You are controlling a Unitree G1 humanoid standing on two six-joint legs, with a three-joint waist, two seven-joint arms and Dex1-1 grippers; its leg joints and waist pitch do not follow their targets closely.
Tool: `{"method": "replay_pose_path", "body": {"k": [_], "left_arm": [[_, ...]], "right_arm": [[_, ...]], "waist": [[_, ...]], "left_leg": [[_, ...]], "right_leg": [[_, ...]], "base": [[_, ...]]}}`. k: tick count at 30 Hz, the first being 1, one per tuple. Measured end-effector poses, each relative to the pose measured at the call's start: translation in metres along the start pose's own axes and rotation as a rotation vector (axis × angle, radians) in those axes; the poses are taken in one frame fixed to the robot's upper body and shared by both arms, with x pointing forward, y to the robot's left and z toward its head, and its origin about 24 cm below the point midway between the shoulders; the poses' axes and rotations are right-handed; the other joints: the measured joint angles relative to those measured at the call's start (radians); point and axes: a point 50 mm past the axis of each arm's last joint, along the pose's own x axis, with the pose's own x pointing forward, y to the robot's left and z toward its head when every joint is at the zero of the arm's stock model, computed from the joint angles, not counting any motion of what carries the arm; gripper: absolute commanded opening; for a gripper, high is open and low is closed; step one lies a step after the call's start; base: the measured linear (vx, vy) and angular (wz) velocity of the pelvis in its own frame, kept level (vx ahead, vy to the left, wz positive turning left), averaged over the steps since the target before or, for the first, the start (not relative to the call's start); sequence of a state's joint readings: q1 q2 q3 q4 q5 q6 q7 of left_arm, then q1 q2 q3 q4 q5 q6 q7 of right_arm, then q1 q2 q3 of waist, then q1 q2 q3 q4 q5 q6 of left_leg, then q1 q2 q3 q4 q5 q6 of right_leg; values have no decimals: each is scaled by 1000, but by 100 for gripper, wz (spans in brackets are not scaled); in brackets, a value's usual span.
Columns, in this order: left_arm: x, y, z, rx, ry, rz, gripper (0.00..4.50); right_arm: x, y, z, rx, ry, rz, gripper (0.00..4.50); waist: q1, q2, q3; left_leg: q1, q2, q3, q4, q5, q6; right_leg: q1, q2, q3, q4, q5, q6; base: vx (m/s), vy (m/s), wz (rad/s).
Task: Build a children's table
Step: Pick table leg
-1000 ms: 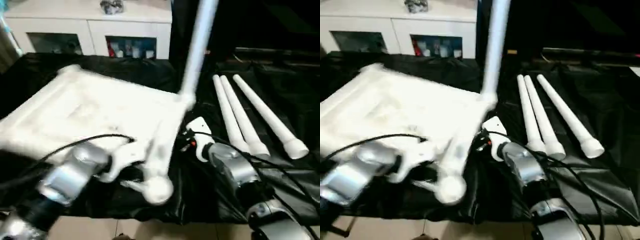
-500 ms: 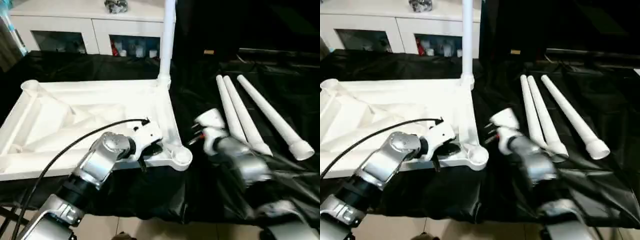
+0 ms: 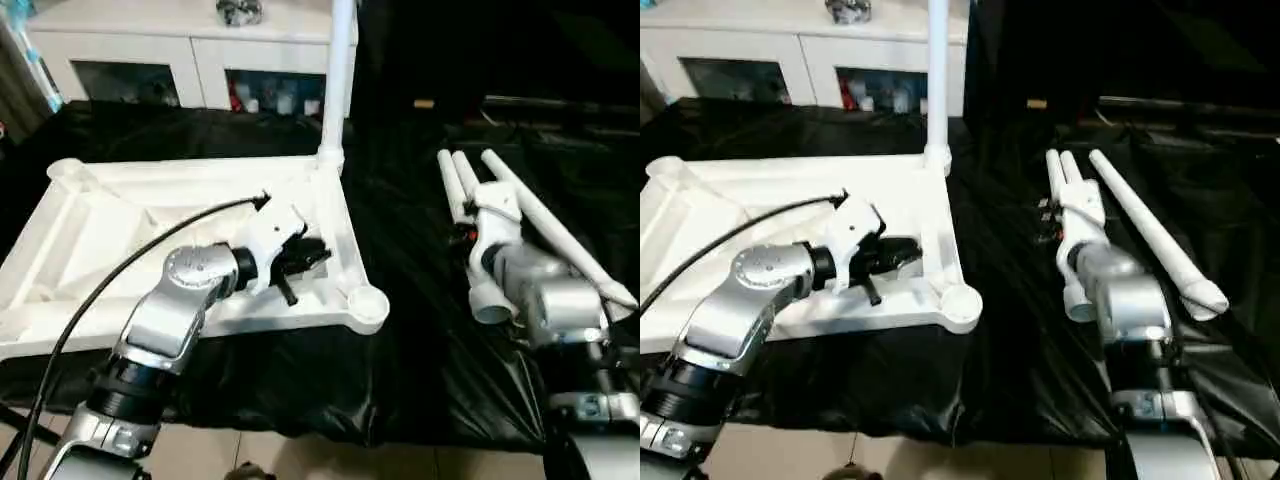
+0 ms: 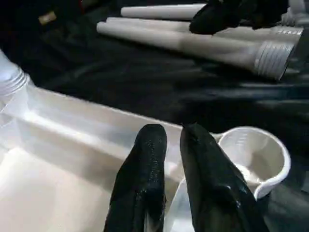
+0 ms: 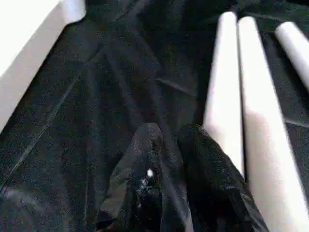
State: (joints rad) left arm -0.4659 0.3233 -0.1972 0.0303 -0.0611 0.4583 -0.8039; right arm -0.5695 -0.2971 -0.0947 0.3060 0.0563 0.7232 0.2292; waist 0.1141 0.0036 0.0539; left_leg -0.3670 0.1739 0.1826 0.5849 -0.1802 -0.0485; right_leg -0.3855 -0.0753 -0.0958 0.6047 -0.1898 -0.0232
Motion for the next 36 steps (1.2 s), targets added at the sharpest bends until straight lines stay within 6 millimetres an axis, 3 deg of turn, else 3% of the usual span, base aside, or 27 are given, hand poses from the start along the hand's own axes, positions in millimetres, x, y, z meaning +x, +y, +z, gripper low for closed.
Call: {"method": "replay_pose_path", "body": {"k": [4,12,20,25,32,36], "left_arm": [[-3,-4,6,13,-20,-20,136],[-6,-15,-1,-12,5,-66,210],[-6,-20,-1,-17,12,-99,272],[-6,-20,-2,-13,25,-98,306],[-8,-20,-3,-9,41,-99,306],[-8,-21,-2,-10,44,-105,308]], "right_arm": [[-1,-6,-3,18,49,-55,148],[-7,-22,-9,50,134,-137,224],[-7,-23,-12,59,160,-135,287],[-5,-19,-20,96,230,-72,293],[1,-15,-22,167,298,-7,293],[4,-14,-23,191,328,17,246]], "waist": [[0,0,0],[0,-1,0],[-1,-1,0],[-1,-1,0],[-2,-1,1],[-1,-1,1]], "left_leg": [[0,0,0,0,0,0],[0,0,0,1,0,0],[1,0,0,1,1,-1],[0,0,0,1,1,-2],[1,0,0,2,1,-2],[0,0,0,2,1,-2]], "right_leg": [[0,0,0,1,-2,1],[-1,0,1,5,-5,2],[-1,0,1,6,-5,2],[-2,0,1,6,-5,2],[-2,0,1,7,-5,1],[-1,0,1,7,-5,1]], "base": [[0,0,0],[0,0,0],[0,0,0],[0,0,0],[0,0,0],[0,0,0]]}}
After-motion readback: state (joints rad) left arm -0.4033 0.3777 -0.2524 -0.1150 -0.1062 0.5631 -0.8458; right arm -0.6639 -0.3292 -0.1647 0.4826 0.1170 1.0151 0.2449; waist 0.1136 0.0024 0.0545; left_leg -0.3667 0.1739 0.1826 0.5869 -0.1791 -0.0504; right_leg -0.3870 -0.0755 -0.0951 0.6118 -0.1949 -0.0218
